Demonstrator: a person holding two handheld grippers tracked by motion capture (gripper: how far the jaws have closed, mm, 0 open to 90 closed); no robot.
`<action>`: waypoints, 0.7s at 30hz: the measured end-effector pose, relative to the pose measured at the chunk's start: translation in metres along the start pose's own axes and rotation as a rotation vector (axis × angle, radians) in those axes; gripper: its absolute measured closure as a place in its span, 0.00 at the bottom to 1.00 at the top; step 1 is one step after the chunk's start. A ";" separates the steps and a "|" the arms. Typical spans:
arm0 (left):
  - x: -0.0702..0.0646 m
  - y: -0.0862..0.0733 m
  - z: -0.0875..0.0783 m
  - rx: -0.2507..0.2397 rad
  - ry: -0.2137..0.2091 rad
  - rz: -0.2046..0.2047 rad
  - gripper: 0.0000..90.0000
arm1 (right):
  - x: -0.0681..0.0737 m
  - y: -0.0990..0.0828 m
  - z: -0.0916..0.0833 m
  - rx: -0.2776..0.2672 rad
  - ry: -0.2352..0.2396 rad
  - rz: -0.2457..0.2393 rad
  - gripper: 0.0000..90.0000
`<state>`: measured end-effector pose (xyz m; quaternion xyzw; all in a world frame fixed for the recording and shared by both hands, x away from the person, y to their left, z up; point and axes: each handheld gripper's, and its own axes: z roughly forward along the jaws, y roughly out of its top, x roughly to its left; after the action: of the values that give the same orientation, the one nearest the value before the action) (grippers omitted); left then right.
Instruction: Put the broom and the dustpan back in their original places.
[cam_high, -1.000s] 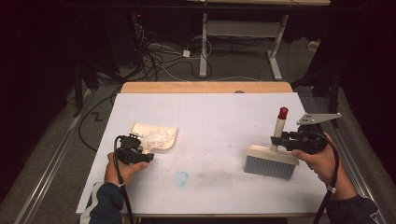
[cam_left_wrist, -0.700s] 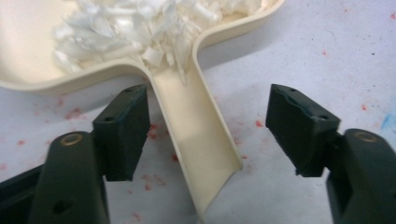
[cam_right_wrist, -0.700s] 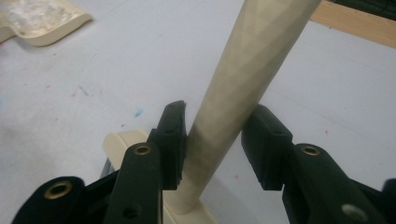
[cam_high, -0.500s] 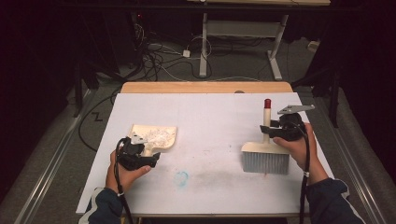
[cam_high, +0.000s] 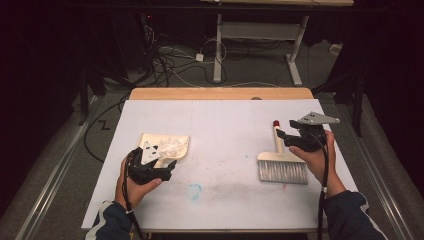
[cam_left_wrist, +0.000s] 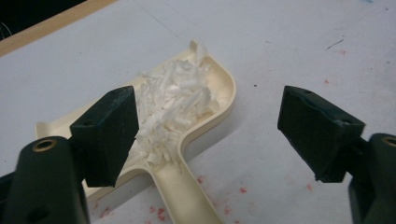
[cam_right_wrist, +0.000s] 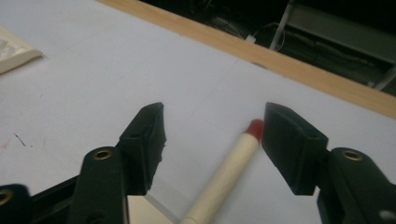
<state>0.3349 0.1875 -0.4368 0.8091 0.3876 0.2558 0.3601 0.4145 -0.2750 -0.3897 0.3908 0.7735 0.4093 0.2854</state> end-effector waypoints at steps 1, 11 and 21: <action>-0.001 0.000 0.000 -0.006 0.000 -0.001 0.21 | 0.001 0.000 -0.003 -0.015 0.004 -0.005 0.42; -0.016 0.003 -0.010 -0.081 0.026 0.101 0.20 | 0.021 -0.003 -0.025 -0.109 -0.005 -0.058 0.29; -0.029 0.002 -0.013 -0.087 0.013 0.145 0.20 | 0.042 -0.011 -0.045 -0.167 0.012 -0.098 0.24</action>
<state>0.3100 0.1679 -0.4307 0.8170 0.3187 0.3029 0.3730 0.3538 -0.2628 -0.3819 0.3247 0.7565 0.4602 0.3323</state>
